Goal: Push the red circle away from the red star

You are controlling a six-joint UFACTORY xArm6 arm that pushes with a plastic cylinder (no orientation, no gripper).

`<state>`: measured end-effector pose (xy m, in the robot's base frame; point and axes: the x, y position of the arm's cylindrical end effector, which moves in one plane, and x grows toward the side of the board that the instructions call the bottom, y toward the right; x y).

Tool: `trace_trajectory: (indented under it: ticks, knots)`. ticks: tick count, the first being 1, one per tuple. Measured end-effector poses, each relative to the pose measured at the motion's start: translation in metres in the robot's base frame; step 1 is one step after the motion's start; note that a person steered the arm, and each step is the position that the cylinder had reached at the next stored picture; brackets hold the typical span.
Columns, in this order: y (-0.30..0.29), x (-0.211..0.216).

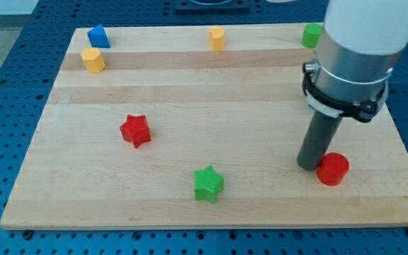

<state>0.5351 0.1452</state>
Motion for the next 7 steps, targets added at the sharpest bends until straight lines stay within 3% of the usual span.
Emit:
trace_trajectory:
  ticks: [7]
  knots:
    - [0.029, 0.024]
